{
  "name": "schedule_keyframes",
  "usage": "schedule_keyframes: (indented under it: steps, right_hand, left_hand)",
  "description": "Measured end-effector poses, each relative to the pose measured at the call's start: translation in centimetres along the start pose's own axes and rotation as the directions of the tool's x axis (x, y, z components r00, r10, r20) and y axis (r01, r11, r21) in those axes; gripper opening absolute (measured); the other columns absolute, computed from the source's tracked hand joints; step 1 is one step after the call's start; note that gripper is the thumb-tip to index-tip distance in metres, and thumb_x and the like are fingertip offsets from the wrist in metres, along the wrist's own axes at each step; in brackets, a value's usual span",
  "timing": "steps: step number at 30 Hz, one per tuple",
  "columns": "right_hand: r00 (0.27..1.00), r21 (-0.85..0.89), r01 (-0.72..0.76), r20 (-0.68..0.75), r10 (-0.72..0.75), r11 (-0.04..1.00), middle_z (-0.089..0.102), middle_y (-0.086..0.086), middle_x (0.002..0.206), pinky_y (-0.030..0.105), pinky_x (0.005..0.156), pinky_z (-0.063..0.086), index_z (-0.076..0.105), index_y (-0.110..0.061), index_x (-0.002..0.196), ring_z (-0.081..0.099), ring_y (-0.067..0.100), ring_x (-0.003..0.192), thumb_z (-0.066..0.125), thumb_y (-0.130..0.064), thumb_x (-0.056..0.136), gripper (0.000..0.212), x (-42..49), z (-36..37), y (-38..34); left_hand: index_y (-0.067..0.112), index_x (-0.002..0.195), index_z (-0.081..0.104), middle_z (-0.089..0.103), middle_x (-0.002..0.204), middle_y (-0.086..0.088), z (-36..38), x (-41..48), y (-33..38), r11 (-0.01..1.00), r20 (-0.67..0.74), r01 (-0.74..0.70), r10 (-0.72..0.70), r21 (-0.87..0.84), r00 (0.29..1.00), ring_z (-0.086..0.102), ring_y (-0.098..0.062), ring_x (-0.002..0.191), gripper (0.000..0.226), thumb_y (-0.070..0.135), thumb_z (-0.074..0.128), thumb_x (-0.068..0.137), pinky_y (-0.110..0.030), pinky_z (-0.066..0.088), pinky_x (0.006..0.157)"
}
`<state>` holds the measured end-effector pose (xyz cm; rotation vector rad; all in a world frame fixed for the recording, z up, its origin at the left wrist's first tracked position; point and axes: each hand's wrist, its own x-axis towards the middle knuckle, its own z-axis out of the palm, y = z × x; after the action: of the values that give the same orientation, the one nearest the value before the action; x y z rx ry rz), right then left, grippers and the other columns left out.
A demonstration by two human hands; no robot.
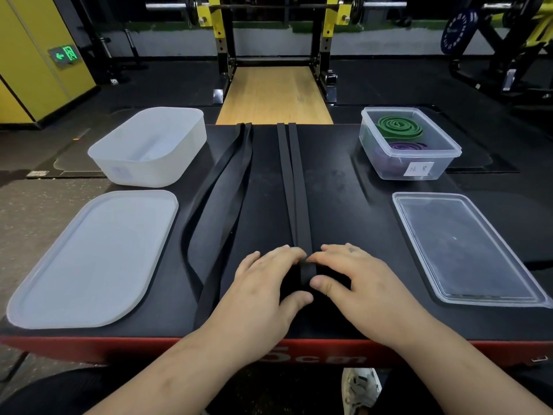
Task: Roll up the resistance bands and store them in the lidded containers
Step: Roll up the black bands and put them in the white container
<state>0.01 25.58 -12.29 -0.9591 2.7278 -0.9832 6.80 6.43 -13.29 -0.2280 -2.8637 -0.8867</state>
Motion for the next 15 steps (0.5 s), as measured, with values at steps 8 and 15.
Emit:
schedule_keyframes:
  steps: [8, 15]
  right_hand:
    - [1.000, -0.033, 0.000, 0.023, 0.000, 0.999, 0.055, -0.041, 0.119, 0.000, 0.098, 0.027, 0.055, -0.049, 0.138, 0.043, -0.016, 0.124, 0.069, -0.041, 0.094, 0.047, -0.1, -0.4, 0.3]
    - [1.000, -0.050, -0.019, -0.019, 0.018, 0.999, 0.059, -0.033, 0.119, 0.007, 0.100, 0.032, 0.059, -0.044, 0.136, 0.046, -0.008, 0.123, 0.062, -0.041, 0.098, 0.038, 0.7, 0.1, 0.6]
  left_hand:
    - [0.035, 0.147, 0.047, 0.048, 0.147, 0.020, -0.3, 1.3, 0.3, 1.000, -0.047, 0.011, -0.010, 0.021, 0.999, 0.013, 0.008, 0.146, 0.045, 0.041, 0.052, 0.103, -0.016, -0.006, 0.119]
    - [0.038, 0.147, 0.043, 0.048, 0.143, 0.023, -0.4, 1.3, -0.3, 1.000, -0.040, 0.022, -0.021, 0.020, 0.999, 0.017, 0.022, 0.136, 0.052, 0.043, 0.060, 0.098, -0.023, 0.002, 0.124]
